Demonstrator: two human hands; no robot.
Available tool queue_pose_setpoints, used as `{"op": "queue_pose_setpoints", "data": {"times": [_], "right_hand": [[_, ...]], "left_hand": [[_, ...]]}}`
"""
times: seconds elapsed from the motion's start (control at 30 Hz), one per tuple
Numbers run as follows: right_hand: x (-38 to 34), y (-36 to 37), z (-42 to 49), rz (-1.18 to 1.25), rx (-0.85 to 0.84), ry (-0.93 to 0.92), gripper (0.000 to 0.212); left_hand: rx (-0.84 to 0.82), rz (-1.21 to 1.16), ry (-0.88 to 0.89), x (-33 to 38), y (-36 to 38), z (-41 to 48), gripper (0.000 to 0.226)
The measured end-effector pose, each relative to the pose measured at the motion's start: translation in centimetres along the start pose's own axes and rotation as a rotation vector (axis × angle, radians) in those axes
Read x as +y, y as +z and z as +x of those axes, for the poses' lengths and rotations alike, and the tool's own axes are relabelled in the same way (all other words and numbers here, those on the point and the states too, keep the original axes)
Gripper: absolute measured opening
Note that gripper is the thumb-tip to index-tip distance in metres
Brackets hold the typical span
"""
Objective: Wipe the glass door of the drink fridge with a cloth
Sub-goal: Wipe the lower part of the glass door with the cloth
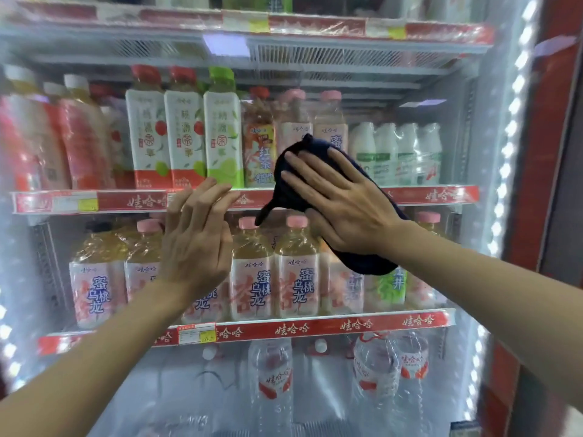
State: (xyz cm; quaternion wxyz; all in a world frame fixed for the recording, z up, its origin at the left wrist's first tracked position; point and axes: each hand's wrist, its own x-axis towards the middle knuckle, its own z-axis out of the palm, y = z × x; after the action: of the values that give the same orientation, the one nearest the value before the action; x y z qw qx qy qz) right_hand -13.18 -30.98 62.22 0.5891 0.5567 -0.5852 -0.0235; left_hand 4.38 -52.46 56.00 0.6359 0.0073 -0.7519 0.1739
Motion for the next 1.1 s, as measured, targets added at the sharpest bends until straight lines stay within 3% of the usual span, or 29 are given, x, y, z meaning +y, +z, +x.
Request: {"op": "queue_pose_setpoints", "data": {"times": [0.3,0.37,0.47,0.6,0.73,0.97,1.03,1.1], "right_hand": [[-6.5,2.2,-0.4,0.085,0.166,0.33,0.061],[-9.6,3.2,-2.2,0.108,0.157,0.296,0.063],[-11.8,3.8,-4.2,0.118,0.053,0.074,0.065],[-7.1,2.2,-0.2,0.083,0.002,-0.157,0.061],[-5.2,0.9,5.7,0.039,0.131,0.065,0.061],[-9.3,2.2,3.9,0.051,0.199,0.266,0.063],[-12.1,2.8,2.3,0.07,0.146,0.241,0.066],[-14.1,3.3,0.3,0.076,0.072,0.1,0.067]], "left_hand": [[0.008,0.006,0.009,0.1,0.2,-0.4,0.045],[0.014,0.025,0.02,0.1,0.3,-0.5,0.044],[0.044,-0.036,0.0,0.5,-0.1,-0.1,0.042],[0.167,-0.1,-0.036,-0.9,-1.9,1.0,0.037],[0.142,0.042,-0.099,-5.3,-3.6,-0.1,0.04],[0.019,0.077,-0.014,-7.0,-3.2,-1.9,0.047],[0.028,0.058,-0.015,-7.0,-3.4,-1.9,0.046],[0.034,0.013,-0.009,-7.1,-3.9,-2.0,0.046]]}}
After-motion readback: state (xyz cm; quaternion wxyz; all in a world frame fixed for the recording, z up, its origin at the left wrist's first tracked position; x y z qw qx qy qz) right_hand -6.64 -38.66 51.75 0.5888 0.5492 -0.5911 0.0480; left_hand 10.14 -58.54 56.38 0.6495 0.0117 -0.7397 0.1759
